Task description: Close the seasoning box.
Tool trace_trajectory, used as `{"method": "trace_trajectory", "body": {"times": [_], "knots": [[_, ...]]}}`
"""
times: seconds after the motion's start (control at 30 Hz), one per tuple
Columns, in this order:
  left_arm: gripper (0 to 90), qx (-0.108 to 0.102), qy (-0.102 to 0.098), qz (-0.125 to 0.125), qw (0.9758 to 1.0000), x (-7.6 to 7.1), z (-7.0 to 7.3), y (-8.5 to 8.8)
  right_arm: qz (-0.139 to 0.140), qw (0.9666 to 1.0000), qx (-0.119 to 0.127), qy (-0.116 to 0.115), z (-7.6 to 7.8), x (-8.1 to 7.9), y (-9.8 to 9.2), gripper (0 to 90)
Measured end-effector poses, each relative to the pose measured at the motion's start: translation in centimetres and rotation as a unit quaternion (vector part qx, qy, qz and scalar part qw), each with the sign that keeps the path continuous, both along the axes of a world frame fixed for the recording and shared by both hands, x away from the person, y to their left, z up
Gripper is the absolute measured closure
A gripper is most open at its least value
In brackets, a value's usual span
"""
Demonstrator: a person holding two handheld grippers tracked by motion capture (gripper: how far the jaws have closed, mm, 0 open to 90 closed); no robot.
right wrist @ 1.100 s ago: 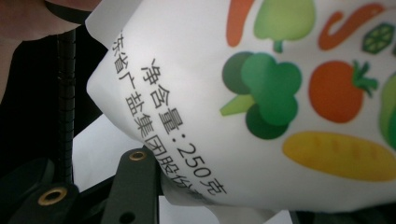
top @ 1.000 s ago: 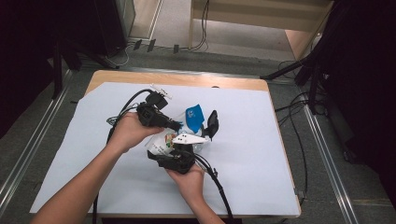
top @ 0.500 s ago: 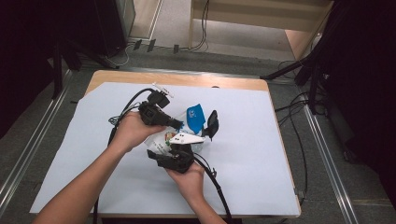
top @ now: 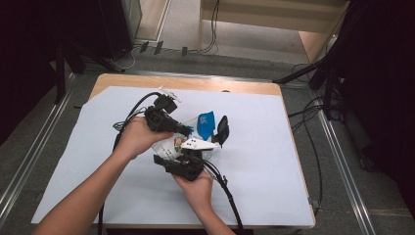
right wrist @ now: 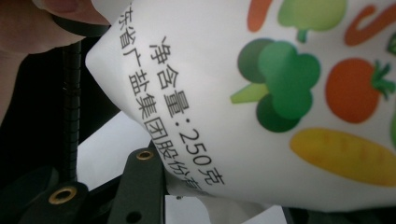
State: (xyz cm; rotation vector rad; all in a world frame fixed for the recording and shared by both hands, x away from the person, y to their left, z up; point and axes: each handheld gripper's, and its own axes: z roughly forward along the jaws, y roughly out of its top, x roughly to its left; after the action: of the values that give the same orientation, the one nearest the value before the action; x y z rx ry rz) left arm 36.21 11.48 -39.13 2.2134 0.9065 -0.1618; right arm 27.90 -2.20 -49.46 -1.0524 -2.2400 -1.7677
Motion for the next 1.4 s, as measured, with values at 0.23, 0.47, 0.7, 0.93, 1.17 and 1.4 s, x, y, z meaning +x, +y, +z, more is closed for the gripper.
{"method": "trace_trajectory", "body": {"times": [0.23,0.47,0.7,0.93,1.17,1.4], "knots": [[90.0,0.005,0.004,0.001,1.0,0.1,-0.02,-0.2,0.001,0.9998,-0.018,-0.011,0.06,-0.03,0.18,60.0],[90.0,0.005,0.0,0.008,1.0,0.06,0.13,-0.35,-0.004,0.999,-0.036,-0.024,0.23,-0.18,0.42,60.6],[89.8,0.002,-0.005,0.005,1.0,0.07,0.11,-0.26,-0.009,0.9992,-0.032,-0.022,0.3,-0.11,0.27,63.6],[88.9,-0.002,-0.006,0.007,1.0,-0.01,0.07,-0.2,-0.006,0.9993,-0.032,-0.02,0.36,-0.1,0.17,64.1],[89.9,-0.005,0.0,0.01,0.9999,0.16,0.04,-0.3,0.001,0.9993,-0.033,-0.016,0.53,0.09,-0.08,63.9],[90.0,0.002,0.003,0.011,0.9999,0.29,0.04,-0.42,0.005,0.9996,-0.027,-0.002,0.59,0.16,-0.07,61.0]]}}
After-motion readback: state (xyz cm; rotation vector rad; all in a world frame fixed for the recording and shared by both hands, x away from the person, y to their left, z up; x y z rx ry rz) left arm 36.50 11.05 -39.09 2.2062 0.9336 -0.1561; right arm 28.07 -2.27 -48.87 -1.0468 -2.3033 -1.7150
